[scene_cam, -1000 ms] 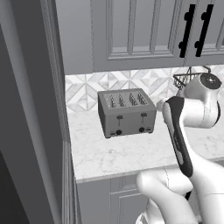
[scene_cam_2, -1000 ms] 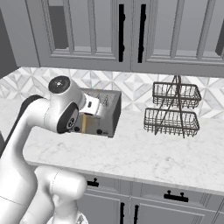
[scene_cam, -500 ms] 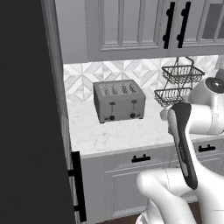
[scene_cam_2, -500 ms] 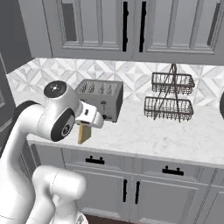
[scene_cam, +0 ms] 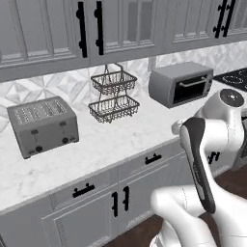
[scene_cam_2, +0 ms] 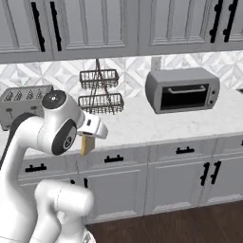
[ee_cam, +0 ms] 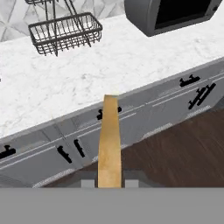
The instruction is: Start the toaster. Once the lever pops up, take the bread to the plate on the dining counter.
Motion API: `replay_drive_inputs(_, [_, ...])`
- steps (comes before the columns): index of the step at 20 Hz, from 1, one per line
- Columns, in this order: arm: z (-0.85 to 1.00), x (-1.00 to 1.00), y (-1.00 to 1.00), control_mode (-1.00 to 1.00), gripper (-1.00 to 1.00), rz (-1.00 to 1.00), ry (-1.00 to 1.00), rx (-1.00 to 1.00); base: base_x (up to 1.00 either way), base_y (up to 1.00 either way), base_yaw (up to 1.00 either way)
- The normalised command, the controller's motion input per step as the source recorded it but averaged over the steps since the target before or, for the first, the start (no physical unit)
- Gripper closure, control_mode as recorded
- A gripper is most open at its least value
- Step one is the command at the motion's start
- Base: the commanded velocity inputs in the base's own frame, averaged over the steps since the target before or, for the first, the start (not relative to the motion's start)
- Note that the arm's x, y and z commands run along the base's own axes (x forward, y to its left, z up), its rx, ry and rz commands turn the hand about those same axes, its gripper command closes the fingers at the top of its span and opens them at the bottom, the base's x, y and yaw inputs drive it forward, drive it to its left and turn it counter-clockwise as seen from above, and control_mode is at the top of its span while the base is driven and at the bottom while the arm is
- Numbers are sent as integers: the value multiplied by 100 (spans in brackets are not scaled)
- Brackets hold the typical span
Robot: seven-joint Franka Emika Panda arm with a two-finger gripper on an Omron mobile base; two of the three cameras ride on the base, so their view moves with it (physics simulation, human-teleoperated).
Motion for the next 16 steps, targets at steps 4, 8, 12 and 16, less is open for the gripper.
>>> replay_drive_inputs(4, [0, 0, 0, 100, 100, 0, 0, 0, 0, -98, -65])
replay_drive_inputs(8, [0, 0, 0, 100, 100, 0, 0, 0, 3, -100, -59])
replay_drive_inputs(12, [0, 0, 0, 100, 100, 0, 0, 0, 23, -100, -52])
replay_drive_inputs(16, [0, 0, 0, 100, 100, 0, 0, 0, 52, -95, -47])
